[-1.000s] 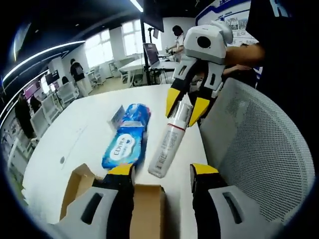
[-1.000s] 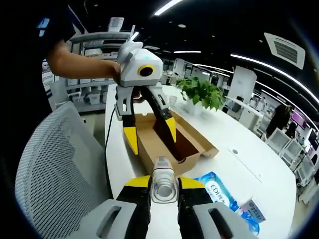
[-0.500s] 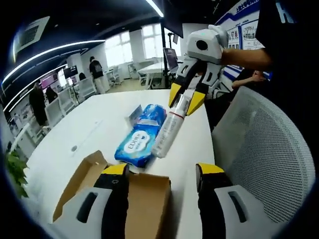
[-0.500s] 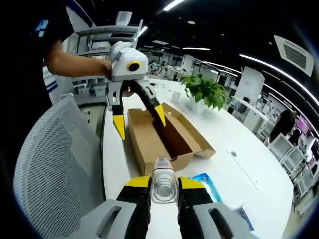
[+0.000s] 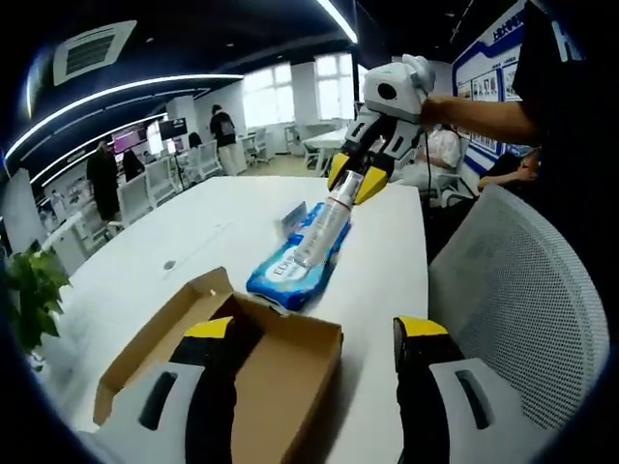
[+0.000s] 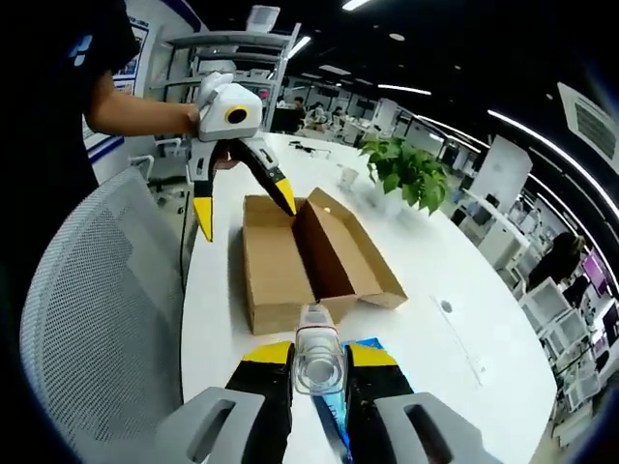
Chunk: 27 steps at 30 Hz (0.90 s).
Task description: Operate the shoe box by opening the lid, removing the specified soft item, and placing it in the target area until the item is outside and the box remains undamaged.
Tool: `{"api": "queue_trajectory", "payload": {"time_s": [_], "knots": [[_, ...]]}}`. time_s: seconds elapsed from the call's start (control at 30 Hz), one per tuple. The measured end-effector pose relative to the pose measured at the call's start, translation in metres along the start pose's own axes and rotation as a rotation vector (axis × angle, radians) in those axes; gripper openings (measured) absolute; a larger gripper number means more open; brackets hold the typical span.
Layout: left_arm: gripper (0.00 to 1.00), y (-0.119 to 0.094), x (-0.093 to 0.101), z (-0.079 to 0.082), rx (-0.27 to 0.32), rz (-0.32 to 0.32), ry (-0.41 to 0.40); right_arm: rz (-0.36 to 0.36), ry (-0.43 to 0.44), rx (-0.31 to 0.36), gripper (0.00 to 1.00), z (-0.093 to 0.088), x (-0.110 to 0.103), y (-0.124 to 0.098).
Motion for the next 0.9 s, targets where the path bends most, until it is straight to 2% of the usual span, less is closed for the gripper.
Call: {"api": "queue_trajectory", "payload": {"time_s": [0.57,0.9], "knots": [[0.88,-0.025,-0.016,-0.014,0.014,0.142,-0.122,0.028,-0.05,-0.109,0.15,0.002,0.057,-0.002],[0.91,-0.043,-0.02,-0.018,0.012,0.194,-0.137,0.042,-0.07,-0.18,0.16,-0.002,0.085,0.007]]}}
Point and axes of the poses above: the point that each gripper's makers call its tool centre point, and the gripper's own axes: y roughly forward along the fingers, x roughly to its right, z roughly out of its top, the point moved 2 cm from there along -y, roughly backward along the fingers, and after that the axes turned 9 degrees about z, right-handed, at the moved point
